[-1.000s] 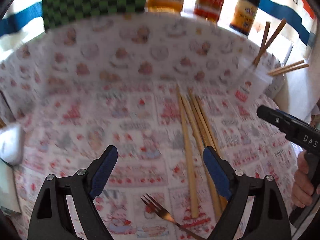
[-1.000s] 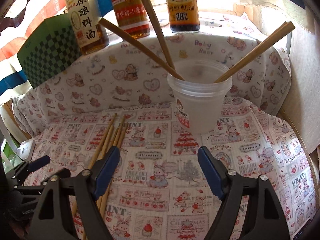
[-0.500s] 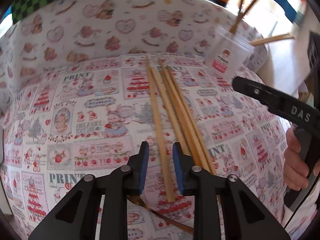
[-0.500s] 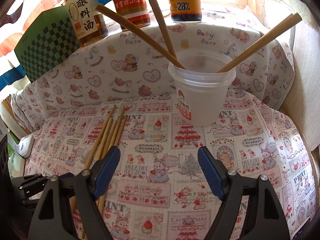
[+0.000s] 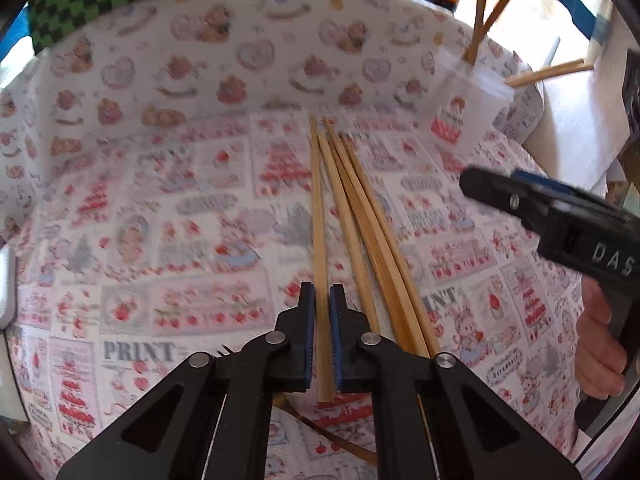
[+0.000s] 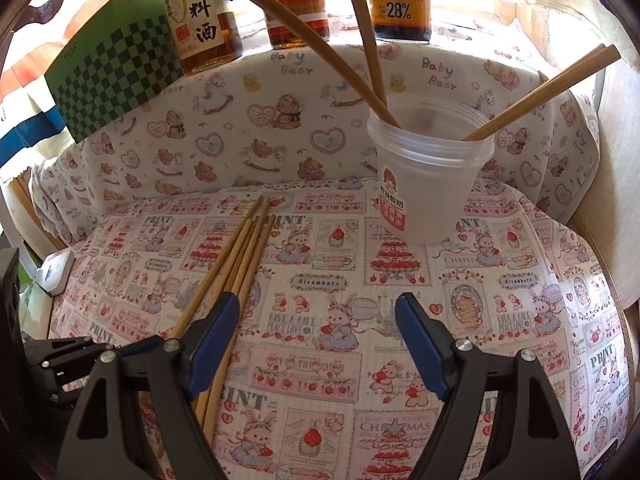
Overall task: Organize utensils
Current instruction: 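Grasp a wooden chopstick with the left tool while the right tool aligns with another, then close the right tool on a loose chopstick and lift it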
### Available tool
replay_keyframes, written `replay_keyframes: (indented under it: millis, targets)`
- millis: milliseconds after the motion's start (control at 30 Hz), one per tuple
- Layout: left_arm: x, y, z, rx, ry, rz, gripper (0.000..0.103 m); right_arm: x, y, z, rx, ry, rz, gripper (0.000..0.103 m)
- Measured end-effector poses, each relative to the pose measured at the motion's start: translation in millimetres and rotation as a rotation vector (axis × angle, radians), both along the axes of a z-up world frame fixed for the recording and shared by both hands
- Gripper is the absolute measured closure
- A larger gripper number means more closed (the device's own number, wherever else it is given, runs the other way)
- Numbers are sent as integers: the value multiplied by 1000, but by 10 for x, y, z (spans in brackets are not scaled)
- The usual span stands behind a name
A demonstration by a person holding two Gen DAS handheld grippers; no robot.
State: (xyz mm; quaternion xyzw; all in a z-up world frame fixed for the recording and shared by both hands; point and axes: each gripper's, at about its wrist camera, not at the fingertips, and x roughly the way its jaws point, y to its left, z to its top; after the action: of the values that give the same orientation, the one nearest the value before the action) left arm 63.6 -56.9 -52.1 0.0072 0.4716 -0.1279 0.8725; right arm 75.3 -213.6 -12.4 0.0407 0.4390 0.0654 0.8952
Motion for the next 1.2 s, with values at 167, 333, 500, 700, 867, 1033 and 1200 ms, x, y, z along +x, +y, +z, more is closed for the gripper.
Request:
replay_keyframes:
  millis: [167,333,500,700,867,1033,1200]
  targets:
    - [-105,103,264,-37,-131,24,97,-14,67,-25,9,17,52,25]
    - [-253,193,493,12,-300,98,97,21,189,-167,115,143,184,48]
    - [-357,267,656,74,-447,180,97,7,350,-326,109,238,241,70]
    - [-419,350,784,72,-533,232,97,-83,454,-300,42,203,251,75]
    - [-574,326,875,82,-609,237,97,-164,564,-281,-96,133,253,74]
    - [-597,256,888,126,-631,223,97,-120,568,-338,-130,121,230,74]
    - [-599,322,911,87,-623,242,97,-113,546,-326,-128,113,226,96]
